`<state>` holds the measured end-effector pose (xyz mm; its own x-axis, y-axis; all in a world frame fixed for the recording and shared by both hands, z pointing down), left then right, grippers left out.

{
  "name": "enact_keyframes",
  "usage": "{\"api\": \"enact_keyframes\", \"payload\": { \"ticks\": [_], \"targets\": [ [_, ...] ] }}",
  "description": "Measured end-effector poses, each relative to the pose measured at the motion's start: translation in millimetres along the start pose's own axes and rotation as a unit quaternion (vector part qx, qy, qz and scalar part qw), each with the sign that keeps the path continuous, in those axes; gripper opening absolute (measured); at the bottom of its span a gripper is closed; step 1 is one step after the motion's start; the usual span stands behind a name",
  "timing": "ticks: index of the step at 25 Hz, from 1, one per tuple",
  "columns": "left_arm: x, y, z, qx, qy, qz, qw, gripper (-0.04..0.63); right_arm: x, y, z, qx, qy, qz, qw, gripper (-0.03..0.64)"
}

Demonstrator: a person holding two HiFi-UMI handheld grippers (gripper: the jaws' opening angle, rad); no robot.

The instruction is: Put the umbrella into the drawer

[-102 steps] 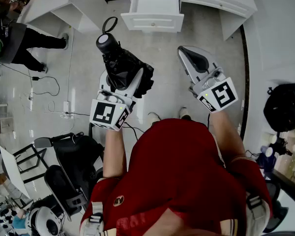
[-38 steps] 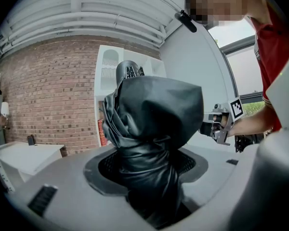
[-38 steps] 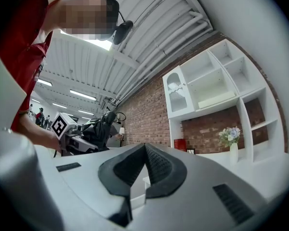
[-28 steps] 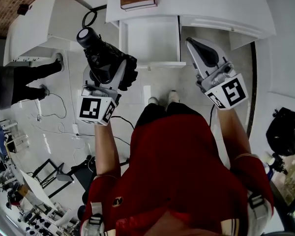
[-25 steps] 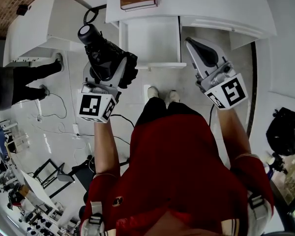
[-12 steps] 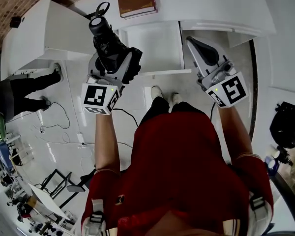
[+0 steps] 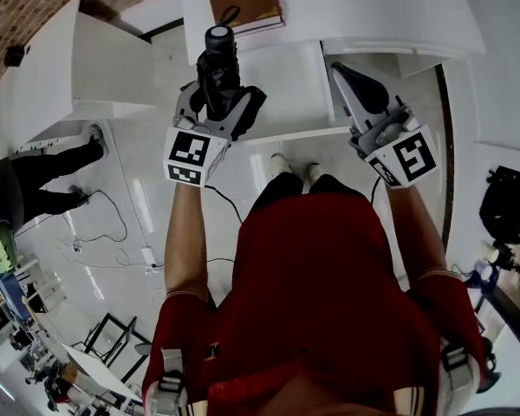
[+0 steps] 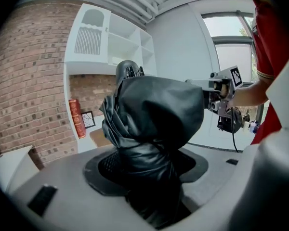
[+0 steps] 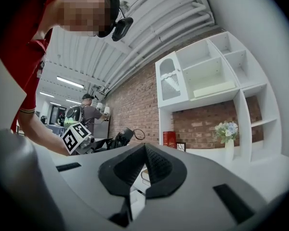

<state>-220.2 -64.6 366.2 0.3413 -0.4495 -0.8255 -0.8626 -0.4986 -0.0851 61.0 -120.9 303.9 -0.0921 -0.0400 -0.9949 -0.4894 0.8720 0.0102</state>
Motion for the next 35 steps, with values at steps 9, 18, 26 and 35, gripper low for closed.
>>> {"api": "enact_keyframes", "payload": {
  "ticks": [9,18,26,35],
  "targets": [
    [-33.5,15.5,-44.5,-0.084,0.039,-0.035,0.9951,0.267,-3.5,16.9,-27.2,-0.037,0.019,0.005,0.999,-0.002],
    [-63.1,12.7,-89.5,-0.137,0.108,-0.065,0.9825,0.267,-7.5,13.8,-41.4,-0.043,0.040,0.007,0.998,-0.002],
    [-91.0,5.3,-127.0,-0.171,0.162,-0.056,0.9702,0.267,-9.5,-3.8,-42.7,-0.043,0.052,0.004,0.998,-0.002],
    [-113.8,-2.3,-168.1,-0.194,0.203,-0.060,0.9578,0.267,-14.0,-20.2,-35.0,-0.052,0.067,0.002,0.996,-0.002]
  ]
}}
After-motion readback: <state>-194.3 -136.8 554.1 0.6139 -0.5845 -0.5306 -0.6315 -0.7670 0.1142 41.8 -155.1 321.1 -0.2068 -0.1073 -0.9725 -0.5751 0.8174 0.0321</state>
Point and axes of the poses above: the fingertips, and each gripper's own axes: z backward along the fingers, y to its left, x out of its top, the point moved 10 cm from there along z, backward along the fingers, and after that the axes turned 8 degrees about y, right-handed, at the moved point
